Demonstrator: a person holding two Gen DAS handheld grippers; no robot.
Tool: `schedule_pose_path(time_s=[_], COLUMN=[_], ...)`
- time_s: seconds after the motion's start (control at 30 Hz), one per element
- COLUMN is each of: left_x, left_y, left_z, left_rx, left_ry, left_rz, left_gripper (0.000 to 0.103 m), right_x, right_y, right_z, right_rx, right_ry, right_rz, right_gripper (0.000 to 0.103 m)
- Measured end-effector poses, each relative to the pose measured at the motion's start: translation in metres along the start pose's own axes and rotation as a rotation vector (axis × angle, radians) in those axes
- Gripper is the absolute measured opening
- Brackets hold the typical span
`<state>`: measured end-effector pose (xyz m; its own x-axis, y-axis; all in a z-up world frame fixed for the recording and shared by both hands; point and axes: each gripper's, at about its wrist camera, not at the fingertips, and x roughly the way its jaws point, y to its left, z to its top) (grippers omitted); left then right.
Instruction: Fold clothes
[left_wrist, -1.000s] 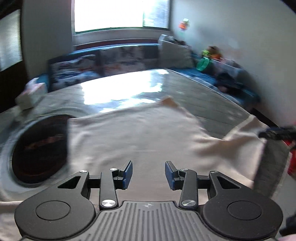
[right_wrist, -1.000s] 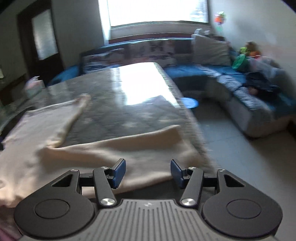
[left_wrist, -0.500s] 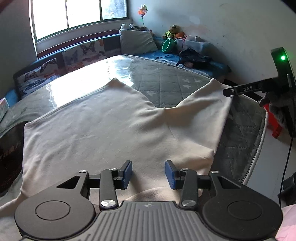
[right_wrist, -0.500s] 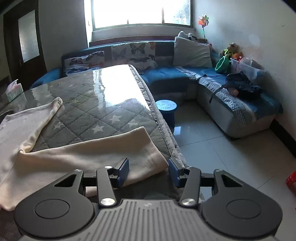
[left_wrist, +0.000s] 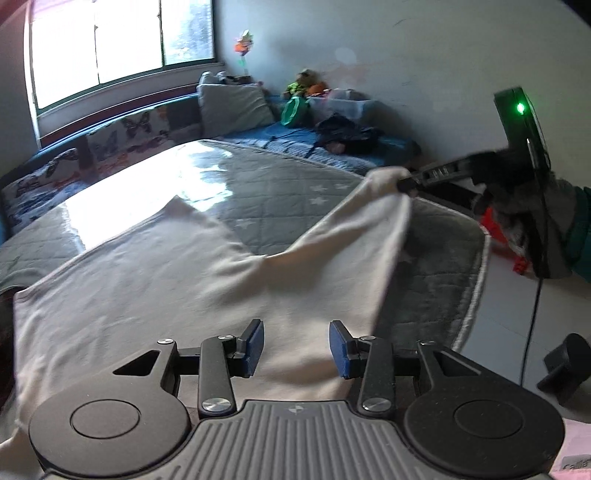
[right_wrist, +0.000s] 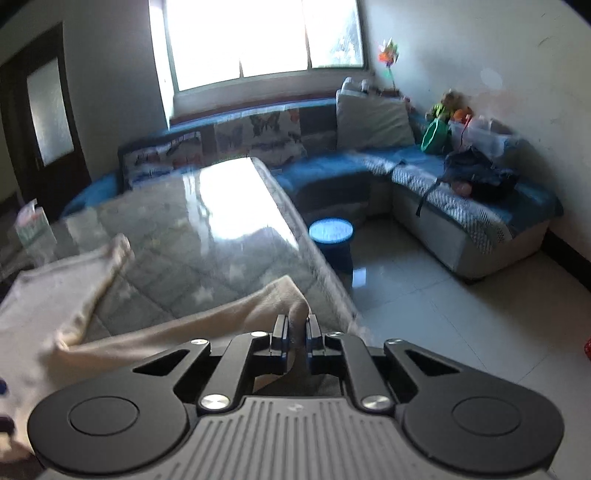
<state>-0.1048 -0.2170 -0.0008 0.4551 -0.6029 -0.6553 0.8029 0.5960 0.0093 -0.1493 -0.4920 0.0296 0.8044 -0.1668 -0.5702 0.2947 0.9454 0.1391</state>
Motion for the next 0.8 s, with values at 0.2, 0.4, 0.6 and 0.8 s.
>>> schedule_pose_path(time_s=[0.2,0.4,0.6,0.8], left_x=[0.017,-0.002,-0.037,-0.060], left_y=[-0.007,0.011,0.055,0.089], left_z=[-0.004,-0.004,-0.018,-0.048], left_rx=[-0.010,-0.082,-0.197,-0.299], left_ry=[0.003,-0.064,-0.109,-0.098], left_rz=[-0.068,-0.069,0.031,0.136], left_gripper=[0.043,0.046,0.048,0.049], right_x=[-0.017,-0.038,-0.065,-0.077], right_y=[0.002,0.021,0.066,0.134], right_z=[0.018,0.043,0.065,0.072], right_rx=[0.001,-0.048,-0.148,-0.270], right_ry=[-0.036,-0.088,-0.126,-0.117], right_rz=[0.039,0.084,0.197,0.380], right_gripper=[0.008,0.008,0.008,0.008])
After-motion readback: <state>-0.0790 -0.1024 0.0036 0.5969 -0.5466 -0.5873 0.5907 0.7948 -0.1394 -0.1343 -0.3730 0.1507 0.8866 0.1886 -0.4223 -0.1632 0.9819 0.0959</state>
